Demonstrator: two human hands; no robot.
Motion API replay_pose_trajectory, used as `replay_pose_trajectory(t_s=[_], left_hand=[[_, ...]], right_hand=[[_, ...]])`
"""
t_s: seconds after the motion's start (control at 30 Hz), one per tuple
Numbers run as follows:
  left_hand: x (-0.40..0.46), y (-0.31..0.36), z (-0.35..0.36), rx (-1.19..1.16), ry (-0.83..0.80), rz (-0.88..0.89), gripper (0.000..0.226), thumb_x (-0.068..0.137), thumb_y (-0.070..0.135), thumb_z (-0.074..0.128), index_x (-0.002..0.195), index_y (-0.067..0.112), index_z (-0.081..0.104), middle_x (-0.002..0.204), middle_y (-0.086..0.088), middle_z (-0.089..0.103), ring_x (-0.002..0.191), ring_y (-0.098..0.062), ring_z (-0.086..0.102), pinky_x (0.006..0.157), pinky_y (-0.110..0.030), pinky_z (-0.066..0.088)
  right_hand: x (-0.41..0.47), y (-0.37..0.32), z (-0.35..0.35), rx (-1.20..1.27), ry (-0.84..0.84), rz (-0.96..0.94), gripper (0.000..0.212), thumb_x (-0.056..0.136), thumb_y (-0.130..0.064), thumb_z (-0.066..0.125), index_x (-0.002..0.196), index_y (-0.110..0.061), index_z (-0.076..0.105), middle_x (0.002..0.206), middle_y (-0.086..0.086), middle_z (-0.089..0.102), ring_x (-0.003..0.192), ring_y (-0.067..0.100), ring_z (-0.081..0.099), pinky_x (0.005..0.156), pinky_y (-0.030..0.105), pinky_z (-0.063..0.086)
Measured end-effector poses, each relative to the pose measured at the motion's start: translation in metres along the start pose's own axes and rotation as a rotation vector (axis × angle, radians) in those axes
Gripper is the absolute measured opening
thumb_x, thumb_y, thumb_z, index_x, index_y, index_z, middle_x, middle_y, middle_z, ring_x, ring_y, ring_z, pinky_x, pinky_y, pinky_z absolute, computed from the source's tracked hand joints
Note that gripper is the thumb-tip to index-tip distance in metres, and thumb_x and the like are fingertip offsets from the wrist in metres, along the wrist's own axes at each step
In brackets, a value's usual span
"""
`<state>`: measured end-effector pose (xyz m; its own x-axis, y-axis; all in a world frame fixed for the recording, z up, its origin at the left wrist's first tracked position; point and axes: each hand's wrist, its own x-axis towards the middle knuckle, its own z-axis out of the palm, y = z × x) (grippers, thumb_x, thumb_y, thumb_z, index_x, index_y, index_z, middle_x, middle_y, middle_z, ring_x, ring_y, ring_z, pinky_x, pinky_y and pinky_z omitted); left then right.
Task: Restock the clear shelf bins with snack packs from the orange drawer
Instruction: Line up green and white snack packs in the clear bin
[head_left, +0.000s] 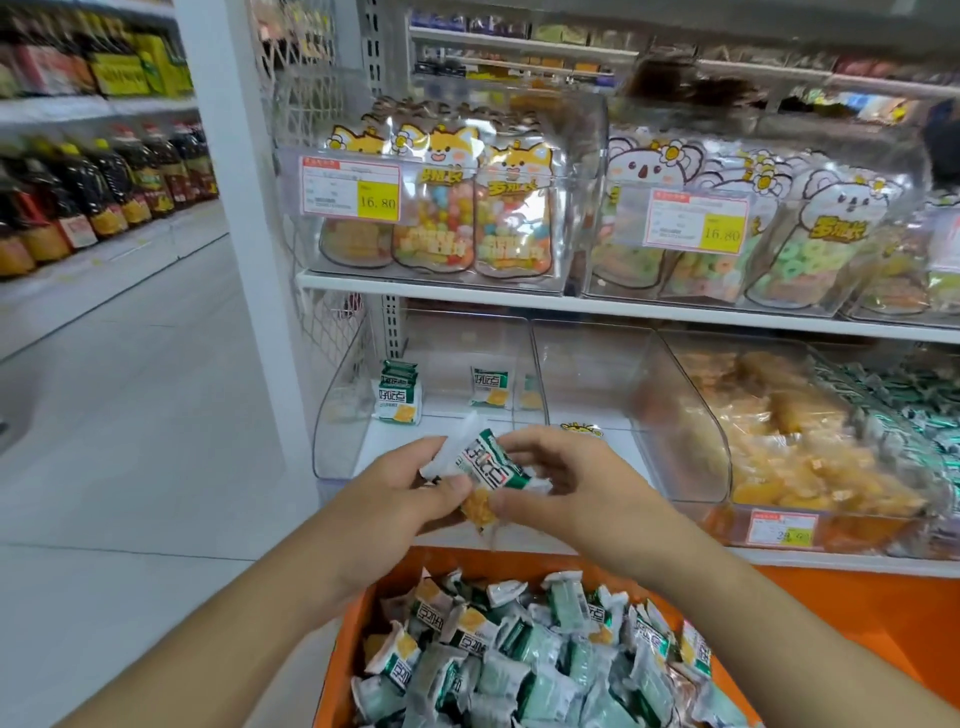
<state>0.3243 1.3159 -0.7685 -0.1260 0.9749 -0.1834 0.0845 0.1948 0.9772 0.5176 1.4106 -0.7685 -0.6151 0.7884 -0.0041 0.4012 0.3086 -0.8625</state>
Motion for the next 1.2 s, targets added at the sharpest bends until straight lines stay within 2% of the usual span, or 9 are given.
replay_pose_trajectory(t_s=[0.13,0.2,0.27,0.33,0.47,0.57,0.8,1.0,1.2], left_hand=[[0.024,-0.002,-0.030,0.141,0.071,0.088,0.023,0.103,0.032,0.063,0.121,0.047,0.063,0.107,0.023,0.076,0.104,0.003,0.068,0.093,-0.019,0.051],[0.035,-0.009,-0.044,0.365,0.137,0.136,0.039,0.106,0.043,0.055,0.144,0.047,0.048,0.122,0.033,0.065,0.107,0.010,0.061,0.086,-0.014,0.047],[0.043,-0.021,-0.058,0.707,0.249,0.220,0.056,0.107,0.050,0.045,0.160,0.039,0.031,0.150,0.022,0.047,0.133,0.000,0.047,0.102,-0.021,0.040],[0.049,-0.040,-0.073,0.881,0.277,0.307,0.061,0.107,0.052,0.035,0.164,0.036,0.021,0.166,0.016,0.028,0.150,-0.003,0.027,0.118,-0.021,0.026],[0.055,-0.076,-0.090,1.118,0.199,0.414,0.061,0.108,0.054,0.019,0.165,0.033,0.020,0.170,0.017,0.015,0.158,-0.004,0.010,0.128,-0.033,0.021],[0.057,-0.085,-0.094,1.162,0.167,0.441,0.065,0.105,0.057,0.015,0.165,0.033,0.019,0.171,0.018,0.014,0.158,-0.003,0.003,0.128,-0.029,0.009],[0.062,-0.095,-0.096,1.202,0.207,0.484,0.057,0.107,0.049,0.027,0.159,0.027,0.036,0.165,0.013,0.033,0.153,-0.009,0.026,0.123,-0.023,0.009],[0.063,-0.096,-0.095,1.203,0.211,0.502,0.057,0.107,0.048,0.027,0.158,0.027,0.037,0.165,0.014,0.032,0.153,-0.009,0.027,0.125,-0.025,0.016],[0.065,-0.096,-0.093,1.216,0.253,0.538,0.054,0.105,0.044,0.035,0.154,0.023,0.045,0.160,0.010,0.041,0.148,-0.013,0.037,0.120,-0.029,0.019]], right_hand=[[0.052,-0.018,0.011,-0.078,-0.038,0.009,0.041,0.081,-0.040,0.090,0.116,-0.036,0.069,0.108,-0.013,0.073,0.100,0.006,0.067,0.091,0.032,0.056],[0.081,-0.019,0.016,-0.125,-0.020,0.039,0.044,0.078,-0.036,0.092,0.114,-0.031,0.068,0.106,-0.011,0.075,0.093,0.005,0.070,0.087,0.035,0.060],[0.110,-0.016,0.019,-0.154,0.015,0.100,0.045,0.076,-0.031,0.094,0.111,-0.026,0.068,0.103,-0.011,0.075,0.087,0.008,0.072,0.082,0.036,0.061],[0.141,-0.010,0.023,-0.243,0.050,0.130,0.046,0.074,-0.028,0.094,0.109,-0.020,0.066,0.102,-0.007,0.073,0.086,0.013,0.072,0.080,0.037,0.060],[0.193,0.009,0.034,-0.548,0.101,0.166,0.050,0.073,-0.028,0.091,0.114,-0.017,0.065,0.109,0.004,0.072,0.096,0.022,0.069,0.078,0.033,0.059],[0.218,0.029,0.045,-0.659,0.109,0.226,0.056,0.074,-0.025,0.089,0.123,-0.015,0.063,0.113,0.006,0.072,0.101,0.024,0.068,0.081,0.032,0.059],[0.246,0.057,0.057,-0.612,0.150,0.221,0.045,0.079,-0.021,0.083,0.120,-0.025,0.066,0.113,-0.002,0.071,0.100,0.019,0.065,0.077,0.026,0.052],[0.264,0.069,0.062,-0.596,0.188,0.222,0.051,0.080,-0.028,0.080,0.126,-0.044,0.067,0.123,0.003,0.064,0.119,0.025,0.052,0.095,0.033,0.052],[0.269,0.070,0.063,-0.671,0.323,0.202,0.060,0.081,-0.037,0.088,0.136,-0.041,0.064,0.132,0.000,0.056,0.125,0.029,0.046,0.100,0.037,0.047]])
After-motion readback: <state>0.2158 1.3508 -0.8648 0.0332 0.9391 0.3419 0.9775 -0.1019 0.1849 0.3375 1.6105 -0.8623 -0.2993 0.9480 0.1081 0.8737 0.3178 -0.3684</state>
